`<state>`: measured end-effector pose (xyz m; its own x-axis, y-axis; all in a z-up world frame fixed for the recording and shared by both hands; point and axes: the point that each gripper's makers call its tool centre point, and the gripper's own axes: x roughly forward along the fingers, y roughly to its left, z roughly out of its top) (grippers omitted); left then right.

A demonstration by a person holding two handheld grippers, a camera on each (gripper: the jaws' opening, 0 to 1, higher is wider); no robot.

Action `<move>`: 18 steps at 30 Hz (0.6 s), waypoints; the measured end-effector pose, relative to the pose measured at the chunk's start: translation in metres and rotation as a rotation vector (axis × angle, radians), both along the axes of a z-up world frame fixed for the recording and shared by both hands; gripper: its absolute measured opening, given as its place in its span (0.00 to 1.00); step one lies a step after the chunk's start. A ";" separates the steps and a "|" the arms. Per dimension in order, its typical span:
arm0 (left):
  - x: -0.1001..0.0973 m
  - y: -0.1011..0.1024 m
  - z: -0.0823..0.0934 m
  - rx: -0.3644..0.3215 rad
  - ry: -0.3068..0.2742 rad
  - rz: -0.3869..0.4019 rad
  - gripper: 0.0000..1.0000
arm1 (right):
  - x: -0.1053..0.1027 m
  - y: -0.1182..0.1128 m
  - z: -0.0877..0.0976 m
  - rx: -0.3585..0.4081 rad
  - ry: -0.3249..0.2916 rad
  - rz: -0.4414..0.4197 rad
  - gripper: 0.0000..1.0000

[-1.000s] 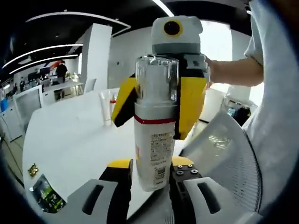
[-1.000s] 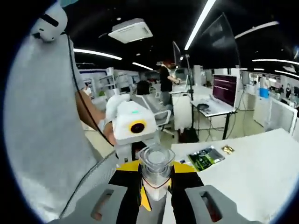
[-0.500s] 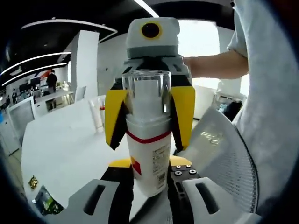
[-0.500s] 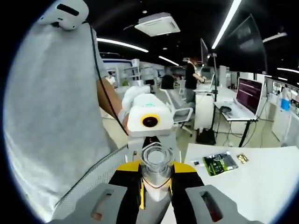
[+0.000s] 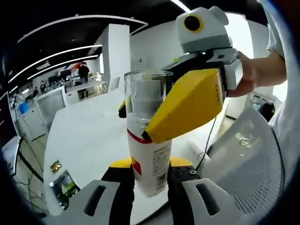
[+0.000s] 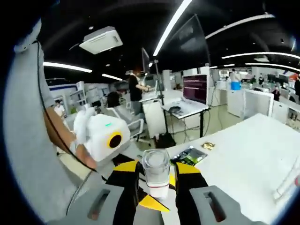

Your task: Arrange the skincare products in the storage area until every visible bottle or jar stands upright without overlapping.

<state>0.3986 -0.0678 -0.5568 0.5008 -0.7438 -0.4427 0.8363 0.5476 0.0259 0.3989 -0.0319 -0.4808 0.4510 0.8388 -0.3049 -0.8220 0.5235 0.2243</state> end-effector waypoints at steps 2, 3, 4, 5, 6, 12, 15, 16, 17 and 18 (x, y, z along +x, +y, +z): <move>0.002 0.002 -0.001 0.007 -0.001 0.015 0.24 | 0.004 -0.001 -0.004 -0.008 0.004 -0.069 0.31; 0.004 0.004 -0.002 0.015 -0.001 0.026 0.24 | 0.004 0.000 -0.007 -0.006 0.027 -0.090 0.31; 0.005 0.004 -0.003 0.020 -0.001 0.033 0.24 | 0.005 0.000 -0.012 0.007 0.075 -0.146 0.30; 0.006 0.005 -0.003 0.022 0.003 0.039 0.24 | 0.005 0.001 -0.015 0.013 0.095 -0.168 0.29; 0.006 0.005 -0.003 0.023 0.003 0.042 0.24 | 0.005 0.001 -0.020 0.009 0.114 -0.188 0.29; 0.006 0.006 -0.007 0.045 0.002 0.051 0.24 | 0.007 -0.002 -0.023 -0.019 0.079 -0.253 0.21; 0.006 0.006 -0.007 0.051 -0.005 0.049 0.24 | 0.007 -0.002 -0.020 -0.014 0.052 -0.261 0.17; 0.007 0.006 -0.007 0.049 -0.007 0.051 0.24 | 0.006 -0.001 -0.020 -0.012 0.035 -0.251 0.16; 0.007 0.006 -0.007 0.052 -0.009 0.050 0.24 | 0.006 -0.001 -0.020 -0.026 0.011 -0.228 0.16; 0.005 0.006 -0.009 0.066 -0.015 0.039 0.24 | 0.005 -0.002 -0.022 -0.022 0.026 -0.228 0.16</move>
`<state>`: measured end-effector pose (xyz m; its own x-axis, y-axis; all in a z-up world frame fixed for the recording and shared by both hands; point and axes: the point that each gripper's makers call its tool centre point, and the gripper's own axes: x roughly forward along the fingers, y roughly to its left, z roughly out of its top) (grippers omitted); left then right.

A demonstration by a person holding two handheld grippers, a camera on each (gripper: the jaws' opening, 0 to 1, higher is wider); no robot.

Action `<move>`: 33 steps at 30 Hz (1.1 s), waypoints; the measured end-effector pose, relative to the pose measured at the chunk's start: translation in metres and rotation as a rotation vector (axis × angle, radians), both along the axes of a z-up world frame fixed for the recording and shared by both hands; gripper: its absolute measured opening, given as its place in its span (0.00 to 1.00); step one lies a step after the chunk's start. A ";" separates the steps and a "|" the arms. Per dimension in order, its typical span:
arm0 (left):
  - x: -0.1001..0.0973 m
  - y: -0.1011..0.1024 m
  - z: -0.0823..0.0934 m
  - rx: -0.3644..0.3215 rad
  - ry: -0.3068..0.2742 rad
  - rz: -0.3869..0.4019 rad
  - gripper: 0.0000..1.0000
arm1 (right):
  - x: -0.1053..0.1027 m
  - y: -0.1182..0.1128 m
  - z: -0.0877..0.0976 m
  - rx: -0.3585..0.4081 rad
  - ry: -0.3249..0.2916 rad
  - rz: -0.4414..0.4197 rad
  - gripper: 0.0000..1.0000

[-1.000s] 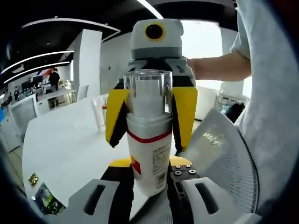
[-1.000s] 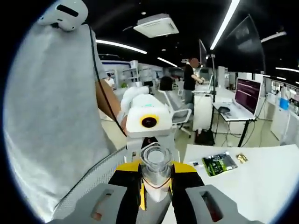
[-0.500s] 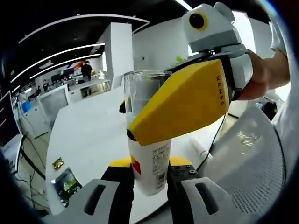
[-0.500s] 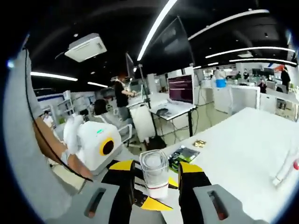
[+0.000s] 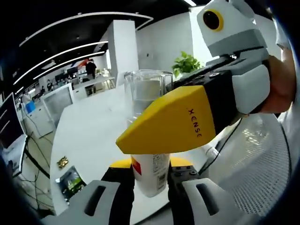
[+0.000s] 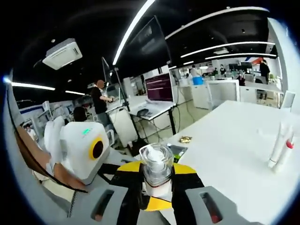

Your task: Arrange the skincare products in the storage area until every visible bottle or jar stands upright without overlapping.

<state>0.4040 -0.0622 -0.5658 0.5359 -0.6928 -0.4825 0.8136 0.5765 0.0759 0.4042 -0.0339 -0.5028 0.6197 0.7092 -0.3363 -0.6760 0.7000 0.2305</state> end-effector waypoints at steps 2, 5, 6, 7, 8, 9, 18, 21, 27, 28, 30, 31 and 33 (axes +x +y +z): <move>-0.002 -0.001 -0.004 0.019 0.000 -0.034 0.24 | -0.001 -0.002 -0.003 -0.007 0.010 0.023 0.15; -0.006 -0.005 -0.004 0.018 0.010 -0.071 0.25 | -0.004 -0.004 -0.004 -0.014 0.008 0.077 0.15; -0.008 -0.005 -0.003 0.022 0.004 -0.081 0.25 | -0.007 -0.003 -0.003 -0.024 -0.001 0.127 0.15; -0.009 -0.007 -0.001 0.019 -0.018 -0.098 0.25 | -0.007 -0.004 0.000 -0.026 -0.017 0.149 0.15; -0.011 -0.009 0.002 0.014 -0.036 -0.115 0.25 | -0.009 -0.004 0.002 -0.038 -0.040 0.201 0.15; -0.013 -0.010 0.003 0.006 -0.029 -0.121 0.25 | -0.012 -0.005 0.002 -0.054 -0.047 0.237 0.15; -0.036 -0.027 0.009 -0.063 0.002 -0.250 0.25 | -0.053 -0.012 0.013 -0.125 -0.203 0.659 0.15; -0.045 -0.032 0.009 -0.062 0.001 -0.300 0.29 | -0.064 -0.013 0.013 -0.145 -0.204 0.752 0.15; -0.057 -0.037 0.011 -0.067 -0.013 -0.362 0.23 | -0.067 -0.012 0.015 -0.127 -0.191 0.824 0.16; -0.054 -0.035 0.012 -0.063 -0.022 -0.345 0.23 | -0.065 -0.011 0.015 -0.123 -0.184 0.821 0.16; -0.050 -0.031 0.011 -0.078 0.028 -0.298 0.22 | -0.063 -0.009 0.016 -0.112 -0.185 0.805 0.16; -0.047 -0.029 0.011 -0.077 0.032 -0.280 0.21 | -0.059 -0.008 0.016 -0.105 -0.172 0.778 0.17; -0.040 -0.025 0.010 -0.067 0.025 -0.240 0.20 | -0.051 -0.006 0.014 -0.099 -0.151 0.717 0.17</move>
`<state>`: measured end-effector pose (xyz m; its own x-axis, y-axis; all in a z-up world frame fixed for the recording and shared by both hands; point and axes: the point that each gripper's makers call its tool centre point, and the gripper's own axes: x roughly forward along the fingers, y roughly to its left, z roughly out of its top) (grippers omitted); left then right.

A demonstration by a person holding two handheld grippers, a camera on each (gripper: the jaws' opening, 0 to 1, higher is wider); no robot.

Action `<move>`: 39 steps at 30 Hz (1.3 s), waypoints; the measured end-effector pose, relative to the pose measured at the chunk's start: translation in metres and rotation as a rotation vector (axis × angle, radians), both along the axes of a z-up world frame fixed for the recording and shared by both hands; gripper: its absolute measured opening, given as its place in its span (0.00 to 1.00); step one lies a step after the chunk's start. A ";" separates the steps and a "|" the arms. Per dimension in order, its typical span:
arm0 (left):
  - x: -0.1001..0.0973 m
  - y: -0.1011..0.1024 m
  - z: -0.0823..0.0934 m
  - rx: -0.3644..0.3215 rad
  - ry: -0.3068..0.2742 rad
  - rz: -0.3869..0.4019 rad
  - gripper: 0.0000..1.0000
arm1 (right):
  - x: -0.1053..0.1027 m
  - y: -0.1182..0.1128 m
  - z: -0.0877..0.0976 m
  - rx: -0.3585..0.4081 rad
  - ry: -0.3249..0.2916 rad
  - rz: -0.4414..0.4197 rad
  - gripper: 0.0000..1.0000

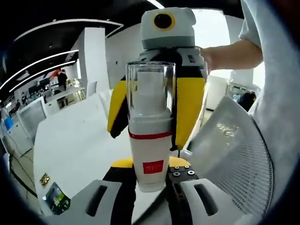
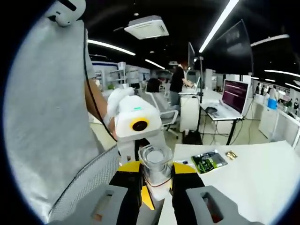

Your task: Arrange the skincare products in the storage area until every visible bottle or jar stands upright without overlapping.

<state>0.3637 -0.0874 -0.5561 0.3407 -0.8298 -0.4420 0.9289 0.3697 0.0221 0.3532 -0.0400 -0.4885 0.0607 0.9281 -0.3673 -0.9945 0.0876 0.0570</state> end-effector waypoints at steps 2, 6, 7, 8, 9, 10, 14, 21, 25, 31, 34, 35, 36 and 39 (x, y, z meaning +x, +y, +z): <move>0.005 0.003 0.000 -0.008 0.029 0.049 0.20 | 0.009 0.001 -0.001 -0.001 0.025 -0.081 0.18; 0.021 0.013 -0.002 -0.008 0.044 0.152 0.20 | 0.021 0.002 -0.003 0.027 0.096 -0.226 0.23; 0.026 0.015 -0.001 -0.012 0.034 0.175 0.20 | 0.023 0.002 -0.003 0.036 0.106 -0.259 0.25; 0.028 0.016 -0.001 -0.006 0.031 0.179 0.20 | 0.023 0.002 -0.004 0.038 0.112 -0.278 0.26; 0.029 0.017 -0.004 0.008 0.035 0.192 0.20 | 0.024 0.002 -0.005 0.037 0.113 -0.299 0.28; 0.029 0.017 -0.005 0.013 0.030 0.194 0.20 | 0.029 0.000 -0.006 0.045 0.123 -0.361 0.28; 0.029 0.017 -0.008 0.032 0.022 0.198 0.20 | 0.038 -0.002 -0.002 0.134 0.191 -0.528 0.23; 0.029 0.018 -0.011 0.045 0.030 0.202 0.21 | 0.040 -0.001 -0.002 0.119 0.134 -0.592 0.13; 0.024 0.014 -0.011 0.037 0.044 0.158 0.22 | 0.038 -0.004 -0.002 0.101 0.131 -0.553 0.12; 0.015 0.005 -0.007 0.042 -0.020 0.060 0.24 | 0.032 -0.009 0.003 0.072 0.092 -0.404 0.12; 0.008 0.002 -0.006 0.028 -0.012 0.022 0.25 | 0.024 -0.011 0.004 0.048 0.077 -0.313 0.12; 0.008 0.001 -0.005 0.025 -0.014 0.015 0.25 | 0.021 -0.010 0.004 0.044 0.069 -0.282 0.12; 0.005 -0.001 -0.005 0.019 -0.006 -0.002 0.25 | 0.016 -0.010 0.005 0.034 0.053 -0.230 0.12; -0.001 -0.003 -0.005 0.013 0.001 -0.035 0.26 | 0.001 -0.008 0.008 0.011 0.009 -0.094 0.12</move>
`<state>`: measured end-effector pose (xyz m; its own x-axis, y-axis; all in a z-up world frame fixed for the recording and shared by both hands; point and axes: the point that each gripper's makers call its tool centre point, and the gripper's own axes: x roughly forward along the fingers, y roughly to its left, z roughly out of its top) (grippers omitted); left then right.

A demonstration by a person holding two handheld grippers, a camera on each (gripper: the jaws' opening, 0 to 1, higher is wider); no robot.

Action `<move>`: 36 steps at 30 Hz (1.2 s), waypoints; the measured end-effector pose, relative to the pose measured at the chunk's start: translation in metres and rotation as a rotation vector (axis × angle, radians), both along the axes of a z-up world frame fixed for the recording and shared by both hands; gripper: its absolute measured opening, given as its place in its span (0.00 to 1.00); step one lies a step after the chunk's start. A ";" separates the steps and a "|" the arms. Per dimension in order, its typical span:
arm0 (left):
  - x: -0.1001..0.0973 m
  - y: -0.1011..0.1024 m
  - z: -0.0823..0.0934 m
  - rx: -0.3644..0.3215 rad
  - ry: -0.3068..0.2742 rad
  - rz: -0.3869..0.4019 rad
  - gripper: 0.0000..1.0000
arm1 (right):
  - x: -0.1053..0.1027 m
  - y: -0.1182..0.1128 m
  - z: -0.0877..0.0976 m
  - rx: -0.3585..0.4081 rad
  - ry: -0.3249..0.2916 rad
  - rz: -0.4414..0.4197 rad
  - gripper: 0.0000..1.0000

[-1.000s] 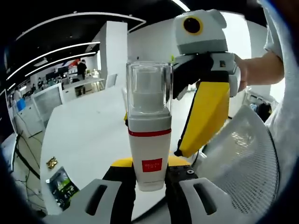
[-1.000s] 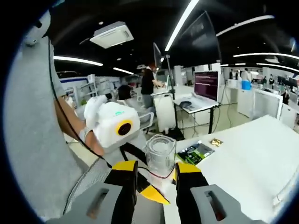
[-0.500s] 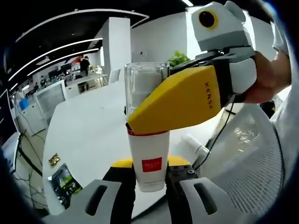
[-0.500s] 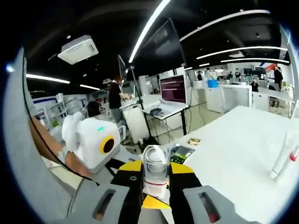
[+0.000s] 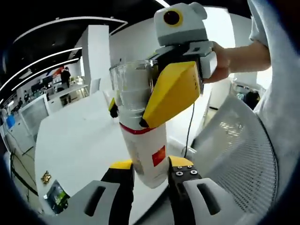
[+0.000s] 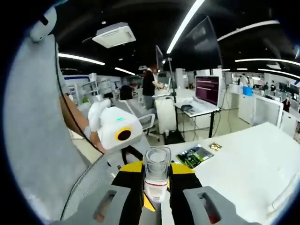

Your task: Arrange the skincare products in the storage area until every visible bottle or jar stands upright without overlapping.

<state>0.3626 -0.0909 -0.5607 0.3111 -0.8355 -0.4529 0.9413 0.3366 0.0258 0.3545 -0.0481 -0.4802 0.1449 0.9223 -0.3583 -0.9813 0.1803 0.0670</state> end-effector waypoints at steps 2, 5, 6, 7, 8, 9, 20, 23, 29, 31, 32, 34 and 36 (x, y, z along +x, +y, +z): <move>-0.007 -0.003 0.002 -0.006 -0.001 -0.044 0.27 | -0.012 0.002 0.001 -0.017 -0.019 0.094 0.12; -0.018 -0.008 0.003 -0.020 0.015 -0.099 0.28 | -0.024 0.005 0.002 -0.033 -0.019 0.188 0.12; -0.021 -0.009 0.004 -0.028 0.016 -0.118 0.26 | -0.027 0.006 0.003 -0.034 -0.033 0.216 0.12; -0.026 -0.011 0.004 -0.029 0.013 -0.148 0.24 | -0.026 0.006 0.004 -0.035 -0.035 0.222 0.12; -0.025 -0.010 0.005 -0.033 0.025 -0.132 0.24 | -0.028 0.006 0.003 -0.038 -0.020 0.234 0.12; -0.023 -0.010 0.005 -0.030 0.028 -0.127 0.23 | -0.027 0.007 0.003 -0.042 -0.024 0.234 0.12; 0.016 0.006 0.003 -0.040 0.086 0.140 0.22 | 0.012 0.008 -0.002 -0.025 0.055 -0.056 0.16; 0.017 0.008 0.000 -0.031 0.106 0.159 0.22 | 0.008 0.013 -0.011 -0.036 0.077 -0.083 0.24; 0.018 0.010 -0.005 -0.013 0.132 0.185 0.22 | 0.021 0.013 -0.016 0.021 0.137 -0.242 0.18; 0.019 0.010 -0.005 -0.014 0.131 0.185 0.22 | 0.020 0.014 -0.019 0.048 0.192 -0.267 0.18; 0.018 0.010 -0.006 -0.011 0.137 0.186 0.22 | 0.021 0.013 -0.021 0.047 0.184 -0.272 0.18; 0.016 0.009 -0.008 -0.002 0.141 0.179 0.22 | 0.019 0.014 -0.024 0.045 0.195 -0.280 0.19; 0.014 0.009 -0.012 0.016 0.145 0.176 0.22 | 0.018 0.013 -0.027 0.028 0.177 -0.286 0.18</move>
<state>0.3767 -0.0821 -0.5722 0.3821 -0.7667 -0.5160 0.8626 0.4962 -0.0986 0.3728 -0.0350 -0.5068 0.3371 0.8629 -0.3765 -0.8640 0.4424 0.2404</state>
